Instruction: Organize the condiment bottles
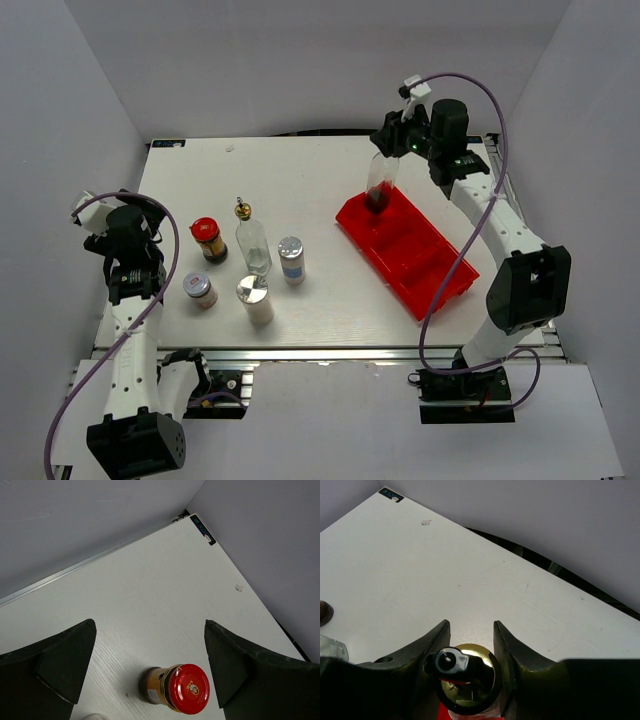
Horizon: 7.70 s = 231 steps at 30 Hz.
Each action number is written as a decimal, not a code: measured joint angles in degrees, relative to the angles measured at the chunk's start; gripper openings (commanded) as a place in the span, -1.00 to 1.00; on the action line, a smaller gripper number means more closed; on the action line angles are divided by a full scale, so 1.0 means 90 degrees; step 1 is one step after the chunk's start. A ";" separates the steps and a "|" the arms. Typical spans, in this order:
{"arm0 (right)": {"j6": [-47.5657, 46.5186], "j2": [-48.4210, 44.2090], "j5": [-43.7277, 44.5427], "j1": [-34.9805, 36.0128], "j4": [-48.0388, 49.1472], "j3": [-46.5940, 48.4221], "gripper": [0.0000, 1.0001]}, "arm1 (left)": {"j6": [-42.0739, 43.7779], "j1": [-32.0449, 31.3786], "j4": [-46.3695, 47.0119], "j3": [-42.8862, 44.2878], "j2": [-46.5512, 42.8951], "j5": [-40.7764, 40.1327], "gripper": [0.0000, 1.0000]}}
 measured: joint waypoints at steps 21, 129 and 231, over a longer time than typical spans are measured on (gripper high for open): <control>-0.0056 -0.0265 0.0418 -0.0053 0.0634 -0.1088 -0.33 | 0.0000 -0.0002 -0.0044 0.0012 0.0058 -0.0005 0.96; -0.0855 0.0221 0.1972 0.3235 0.0313 0.2084 -1.00 | -0.0228 -0.0175 -0.0874 -0.0199 0.0168 0.1294 0.96; -0.0889 -0.1870 0.2093 0.1367 0.0238 -0.1039 0.79 | -0.0236 -0.0175 -0.0852 -0.0199 0.0323 0.1205 0.97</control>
